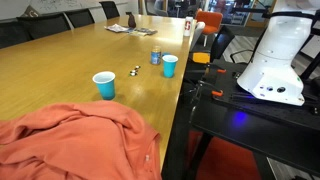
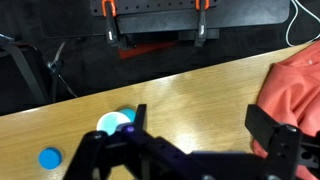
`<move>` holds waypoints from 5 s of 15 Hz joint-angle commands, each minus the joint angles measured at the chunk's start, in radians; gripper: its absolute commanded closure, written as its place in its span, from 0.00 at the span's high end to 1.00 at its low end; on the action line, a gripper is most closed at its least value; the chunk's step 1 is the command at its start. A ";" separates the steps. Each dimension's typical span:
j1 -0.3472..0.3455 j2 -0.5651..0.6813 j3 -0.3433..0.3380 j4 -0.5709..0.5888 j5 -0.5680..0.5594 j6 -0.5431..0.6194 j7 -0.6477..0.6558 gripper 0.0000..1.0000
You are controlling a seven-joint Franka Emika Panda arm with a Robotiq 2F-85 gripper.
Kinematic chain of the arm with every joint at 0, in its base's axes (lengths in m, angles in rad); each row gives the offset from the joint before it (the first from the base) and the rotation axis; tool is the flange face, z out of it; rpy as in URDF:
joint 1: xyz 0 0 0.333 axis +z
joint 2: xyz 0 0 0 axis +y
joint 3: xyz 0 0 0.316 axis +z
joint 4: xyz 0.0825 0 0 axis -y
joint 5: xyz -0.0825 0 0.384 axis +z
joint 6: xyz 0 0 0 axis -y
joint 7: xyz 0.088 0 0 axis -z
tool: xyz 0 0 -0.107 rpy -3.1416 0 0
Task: Put the lid on the jar
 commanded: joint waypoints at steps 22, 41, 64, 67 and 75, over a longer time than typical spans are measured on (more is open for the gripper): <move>-0.330 0.421 -0.272 0.229 -0.101 0.616 0.369 1.00; -0.320 0.790 -0.419 0.431 0.069 0.761 0.348 1.00; -0.505 1.512 -0.354 1.120 0.273 0.659 0.183 1.00; -0.503 1.534 -0.345 1.120 0.275 0.659 0.169 1.00; -0.488 1.543 -0.352 1.093 0.268 0.653 0.178 1.00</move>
